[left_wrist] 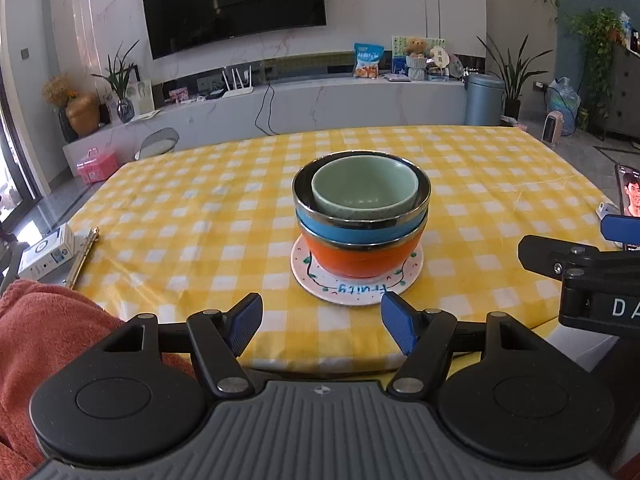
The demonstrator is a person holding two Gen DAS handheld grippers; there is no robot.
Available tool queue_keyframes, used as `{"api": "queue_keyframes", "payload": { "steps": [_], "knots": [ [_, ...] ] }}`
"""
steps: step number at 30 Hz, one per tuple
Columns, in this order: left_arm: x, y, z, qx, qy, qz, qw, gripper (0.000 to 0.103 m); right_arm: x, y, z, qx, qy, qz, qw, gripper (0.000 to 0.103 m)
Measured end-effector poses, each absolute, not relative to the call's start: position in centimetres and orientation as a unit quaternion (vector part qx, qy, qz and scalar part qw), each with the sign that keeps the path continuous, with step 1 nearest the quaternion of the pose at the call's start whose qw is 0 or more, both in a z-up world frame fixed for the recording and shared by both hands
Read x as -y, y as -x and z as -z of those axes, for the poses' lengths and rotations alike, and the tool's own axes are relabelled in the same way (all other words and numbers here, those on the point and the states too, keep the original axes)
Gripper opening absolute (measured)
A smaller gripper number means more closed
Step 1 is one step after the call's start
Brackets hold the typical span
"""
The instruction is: Organize plates and bowls
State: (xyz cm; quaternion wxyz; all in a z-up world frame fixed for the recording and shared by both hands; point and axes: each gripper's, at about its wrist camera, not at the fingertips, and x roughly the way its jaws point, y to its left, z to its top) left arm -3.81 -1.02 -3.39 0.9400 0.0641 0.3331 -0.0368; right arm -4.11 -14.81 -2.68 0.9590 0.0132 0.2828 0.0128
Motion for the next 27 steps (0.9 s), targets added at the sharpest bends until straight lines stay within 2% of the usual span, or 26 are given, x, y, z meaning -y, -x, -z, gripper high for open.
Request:
{"api": "queue_keyframes", "payload": {
  "steps": [27],
  "knots": [
    [0.95,4.09,2.85,-0.330,-0.065,0.030,0.941,0.080,14.50,4.09,3.35,-0.291,-0.016,-0.018,0.956,0.090]
  ]
}}
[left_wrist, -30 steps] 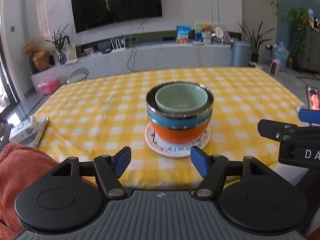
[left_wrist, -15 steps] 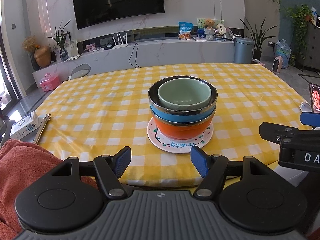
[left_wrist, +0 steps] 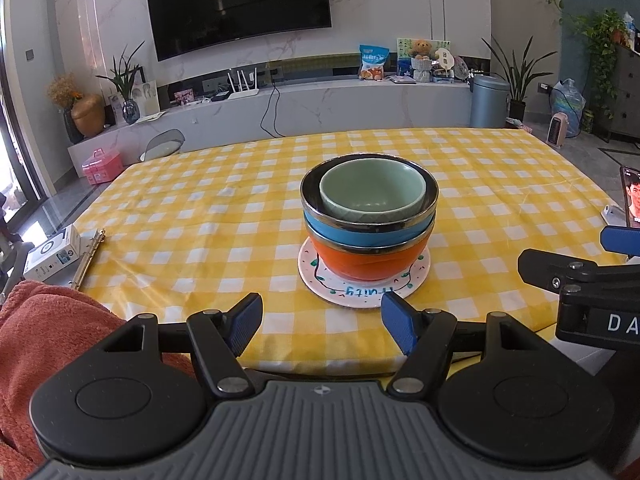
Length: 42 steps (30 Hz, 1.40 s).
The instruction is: Organize plates and bowls
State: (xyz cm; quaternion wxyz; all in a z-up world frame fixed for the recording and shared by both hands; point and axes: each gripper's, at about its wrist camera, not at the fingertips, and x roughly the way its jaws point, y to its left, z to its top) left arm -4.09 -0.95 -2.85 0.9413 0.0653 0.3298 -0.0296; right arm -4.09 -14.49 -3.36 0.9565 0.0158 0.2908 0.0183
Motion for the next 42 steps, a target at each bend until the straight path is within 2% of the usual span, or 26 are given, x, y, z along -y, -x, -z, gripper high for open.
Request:
{"api": "queue_keyframes", "payload": {
  "steps": [42],
  "knots": [
    [0.84,4.05,2.79,-0.331,-0.066,0.028,0.941,0.080,14.25,4.02,3.49,-0.297,-0.020,-0.023,0.954,0.090]
  ]
}}
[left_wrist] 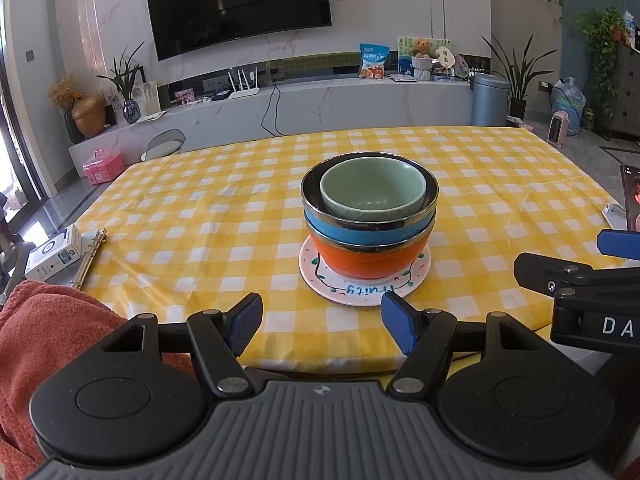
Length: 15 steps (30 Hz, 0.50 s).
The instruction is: Organize plates and bowls
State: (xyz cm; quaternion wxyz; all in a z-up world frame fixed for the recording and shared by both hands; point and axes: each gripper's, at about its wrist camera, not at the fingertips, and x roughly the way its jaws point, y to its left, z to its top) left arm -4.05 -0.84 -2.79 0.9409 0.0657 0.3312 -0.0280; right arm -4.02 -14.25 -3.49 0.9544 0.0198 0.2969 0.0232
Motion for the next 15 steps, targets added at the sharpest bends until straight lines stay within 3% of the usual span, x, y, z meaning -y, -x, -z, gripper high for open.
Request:
{"api": "queue_keyframes", "payload": {
  "steps": [15],
  "knots": [
    [0.91,4.04,2.78,-0.331,-0.066,0.029,0.941,0.080,14.20,4.01,3.67,-0.299,-0.022,-0.023,0.954,0.090]
  ]
}}
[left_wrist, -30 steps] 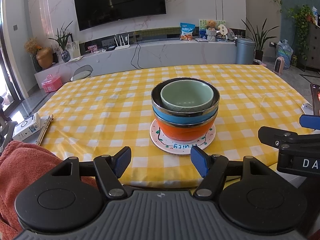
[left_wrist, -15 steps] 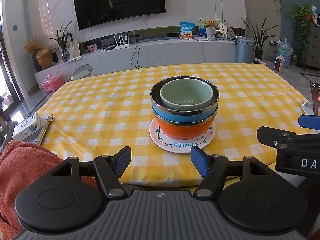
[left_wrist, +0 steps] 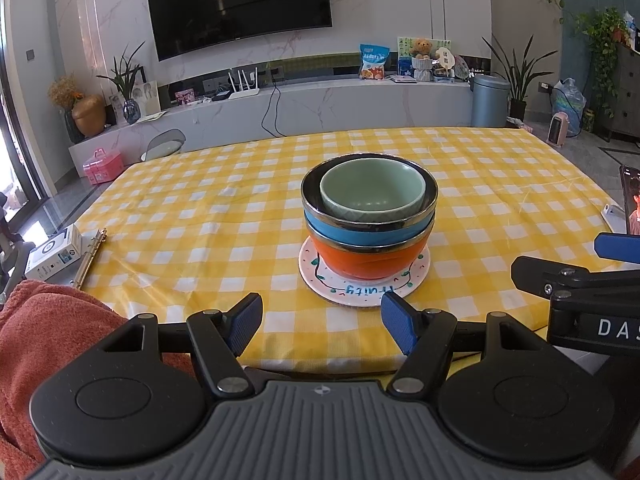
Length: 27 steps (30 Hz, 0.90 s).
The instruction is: Organize plates and bowls
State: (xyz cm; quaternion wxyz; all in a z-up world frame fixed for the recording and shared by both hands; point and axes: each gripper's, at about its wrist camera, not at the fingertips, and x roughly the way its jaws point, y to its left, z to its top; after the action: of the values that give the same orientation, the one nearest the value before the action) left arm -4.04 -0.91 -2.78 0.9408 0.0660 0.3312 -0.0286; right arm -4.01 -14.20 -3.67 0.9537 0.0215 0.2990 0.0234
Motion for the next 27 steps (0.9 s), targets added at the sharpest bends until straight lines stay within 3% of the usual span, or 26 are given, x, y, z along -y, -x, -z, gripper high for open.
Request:
{"api": "queue_keyframes", "payload": {
  "steps": [27],
  "knots": [
    [0.78,4.10,2.88,-0.330,-0.067,0.028,0.941,0.080,14.02,3.98,4.10,-0.306,-0.024,-0.025,0.952,0.090]
  ]
}}
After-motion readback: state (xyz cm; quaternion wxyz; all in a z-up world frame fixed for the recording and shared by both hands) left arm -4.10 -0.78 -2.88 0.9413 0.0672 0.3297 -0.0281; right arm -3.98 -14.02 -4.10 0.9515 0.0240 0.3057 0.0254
